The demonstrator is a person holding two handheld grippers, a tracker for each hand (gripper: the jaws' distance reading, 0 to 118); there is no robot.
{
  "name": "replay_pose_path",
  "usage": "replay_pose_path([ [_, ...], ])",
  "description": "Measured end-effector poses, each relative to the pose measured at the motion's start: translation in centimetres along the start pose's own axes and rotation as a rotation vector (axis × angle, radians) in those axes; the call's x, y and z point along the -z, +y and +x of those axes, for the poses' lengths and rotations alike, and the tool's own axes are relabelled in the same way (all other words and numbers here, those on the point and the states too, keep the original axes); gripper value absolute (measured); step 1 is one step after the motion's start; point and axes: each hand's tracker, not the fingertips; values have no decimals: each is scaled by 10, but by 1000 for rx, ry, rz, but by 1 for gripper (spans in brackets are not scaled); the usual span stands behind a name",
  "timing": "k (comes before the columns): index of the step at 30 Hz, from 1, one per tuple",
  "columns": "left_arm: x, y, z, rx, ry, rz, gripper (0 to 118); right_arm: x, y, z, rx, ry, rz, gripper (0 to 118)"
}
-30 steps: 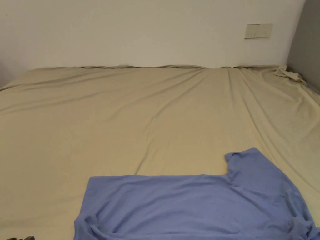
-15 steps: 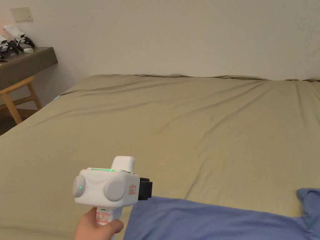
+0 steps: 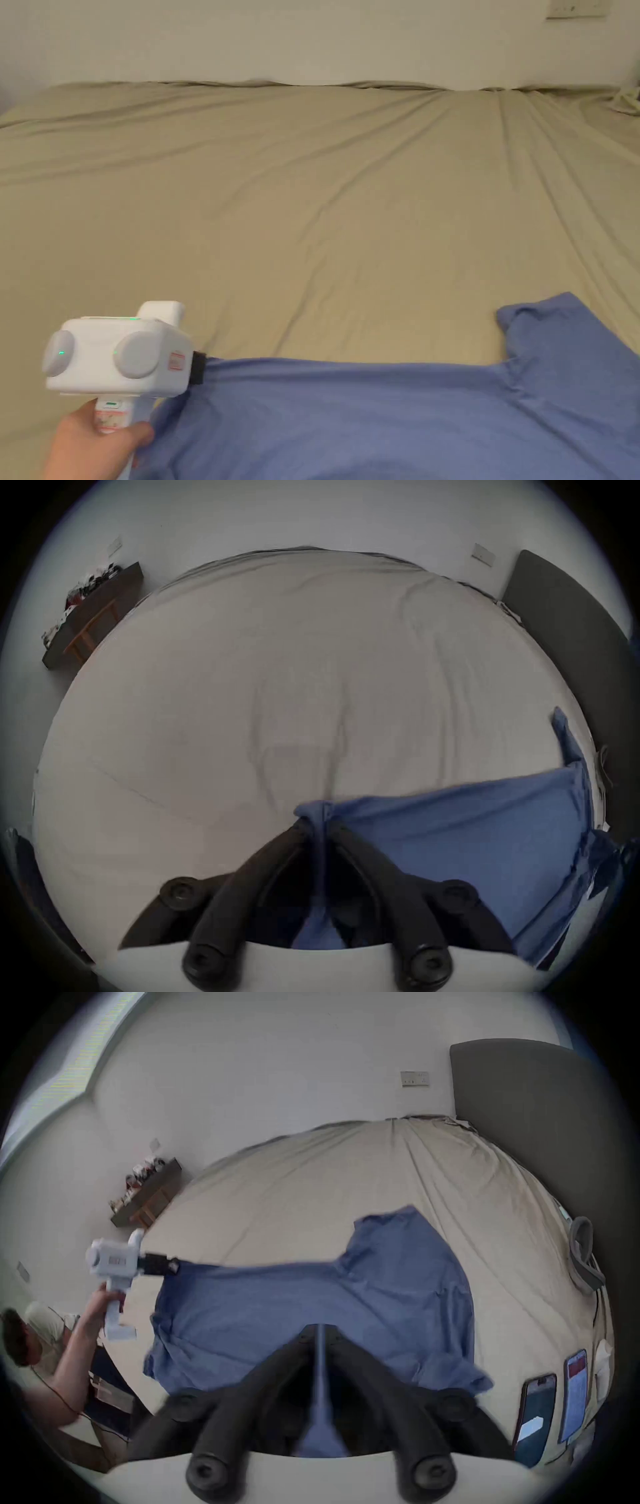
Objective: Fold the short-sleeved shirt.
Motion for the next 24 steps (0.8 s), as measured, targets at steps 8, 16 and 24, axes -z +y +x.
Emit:
replay_pose_path([
  [8, -98, -13, 30, 46, -80, 171, 4, 30, 89, 47, -5, 17, -1, 118],
  [16, -86, -9, 23, 10, -74, 160, 4, 191, 148, 151, 100, -312, -314, 40],
  [24, -78, 2, 22, 18, -85, 134, 4, 201, 136, 155, -19, -387, -335, 3],
])
